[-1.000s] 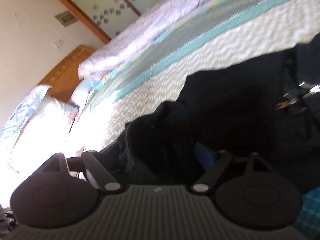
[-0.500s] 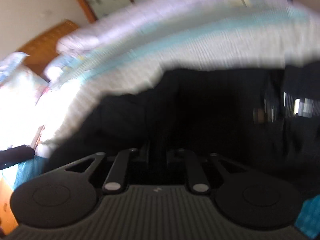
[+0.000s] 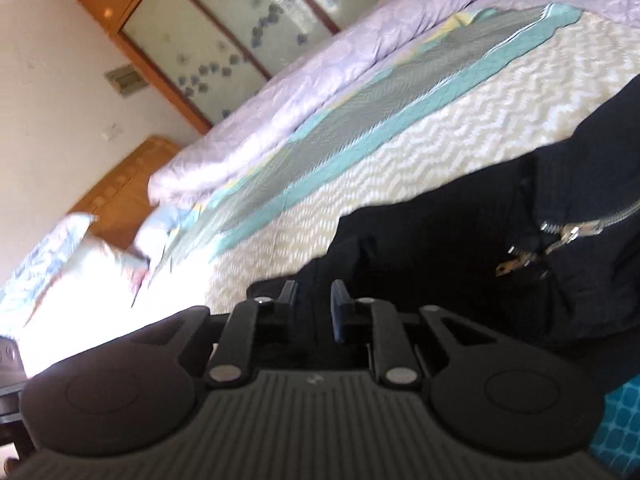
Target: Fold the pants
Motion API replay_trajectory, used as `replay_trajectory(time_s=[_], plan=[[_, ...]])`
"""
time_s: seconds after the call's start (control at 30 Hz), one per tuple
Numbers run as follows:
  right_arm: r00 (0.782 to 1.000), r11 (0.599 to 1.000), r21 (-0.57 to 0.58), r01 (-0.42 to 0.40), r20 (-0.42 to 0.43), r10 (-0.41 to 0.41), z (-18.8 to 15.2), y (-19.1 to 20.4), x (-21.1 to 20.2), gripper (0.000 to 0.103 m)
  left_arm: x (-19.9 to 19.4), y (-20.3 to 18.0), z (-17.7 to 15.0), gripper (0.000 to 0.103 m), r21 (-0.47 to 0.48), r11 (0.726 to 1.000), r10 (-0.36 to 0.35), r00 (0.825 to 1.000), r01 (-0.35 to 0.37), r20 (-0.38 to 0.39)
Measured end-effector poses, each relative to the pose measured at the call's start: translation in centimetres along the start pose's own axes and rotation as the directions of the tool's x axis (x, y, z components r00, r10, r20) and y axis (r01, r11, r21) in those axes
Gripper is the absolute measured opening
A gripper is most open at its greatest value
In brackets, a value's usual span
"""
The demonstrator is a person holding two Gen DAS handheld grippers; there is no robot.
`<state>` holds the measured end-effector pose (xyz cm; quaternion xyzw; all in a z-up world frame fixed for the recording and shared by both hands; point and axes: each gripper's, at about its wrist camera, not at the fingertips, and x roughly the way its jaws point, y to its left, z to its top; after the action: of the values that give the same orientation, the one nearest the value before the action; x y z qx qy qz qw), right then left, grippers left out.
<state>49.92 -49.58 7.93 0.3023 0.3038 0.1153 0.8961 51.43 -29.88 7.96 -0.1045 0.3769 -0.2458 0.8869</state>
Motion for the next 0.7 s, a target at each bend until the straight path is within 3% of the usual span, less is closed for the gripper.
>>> replay_trajectory(time_s=[0.1, 0.13, 0.2, 0.27, 0.37, 0.43, 0.5, 0.57, 0.6, 0.7], plan=[[0.98, 0.991, -0.021, 0.129, -0.153, -0.13, -2.3, -1.0, 3.5, 0.014, 2.7, 0.4, -2.4, 0.01, 0.032, 0.997, 0.079, 0.988, -0.076, -0.136], [0.986, 0.992, -0.009, 0.122, -0.113, -0.122, -2.9, -1.5, 3.3, 0.015, 3.0, 0.6, -3.0, 0.01, 0.036, 0.996, 0.089, 0.986, -0.085, -0.138], [0.983, 0.991, -0.019, 0.134, -0.125, -0.136, -2.5, -1.2, 3.0, 0.026, 2.3, 0.0, -3.3, 0.01, 0.066, 0.993, 0.103, 0.988, -0.096, -0.117], [0.982, 0.992, -0.033, 0.123, -0.14, -0.127, -1.6, -1.0, 2.6, 0.028, 1.5, -0.3, -2.7, 0.011, 0.076, 0.993, 0.094, 0.989, -0.086, -0.113], [0.994, 0.994, -0.008, 0.107, -0.013, -0.107, 0.5, -2.3, -1.3, 0.035, -0.4, -0.3, -1.5, 0.021, 0.051, 0.998, 0.048, 0.997, -0.045, -0.064], [0.986, 0.99, 0.011, 0.14, 0.091, -0.141, 2.2, -4.1, -4.8, 0.041, -1.3, -0.4, -0.7, 0.028, 0.044, 0.998, 0.038, 0.999, -0.037, -0.019], [0.951, 0.972, 0.043, 0.232, 0.199, -0.236, 3.7, -6.8, -8.5, 0.052, -1.2, -0.5, 0.5, 0.028, 0.037, 0.999, 0.032, 0.999, -0.032, 0.005], [0.91, 0.945, 0.104, 0.31, 0.255, -0.327, 4.6, -9.8, -11.3, 0.058, -0.1, -0.7, 1.9, 0.028, 0.027, 0.999, 0.031, 1.0, -0.031, 0.001], [0.893, 0.93, 0.144, 0.338, 0.264, -0.365, 4.9, -11.5, -12.5, 0.059, 0.5, -0.7, 2.4, 0.028, 0.023, 0.999, 0.027, 1.0, -0.027, 0.004], [0.868, 0.901, 0.234, 0.365, 0.265, -0.42, 4.8, -15.6, -14.7, 0.063, 3.3, -0.8, 3.5, 0.027, 0.008, 1.0, 0.015, 1.0, -0.014, -0.024]])
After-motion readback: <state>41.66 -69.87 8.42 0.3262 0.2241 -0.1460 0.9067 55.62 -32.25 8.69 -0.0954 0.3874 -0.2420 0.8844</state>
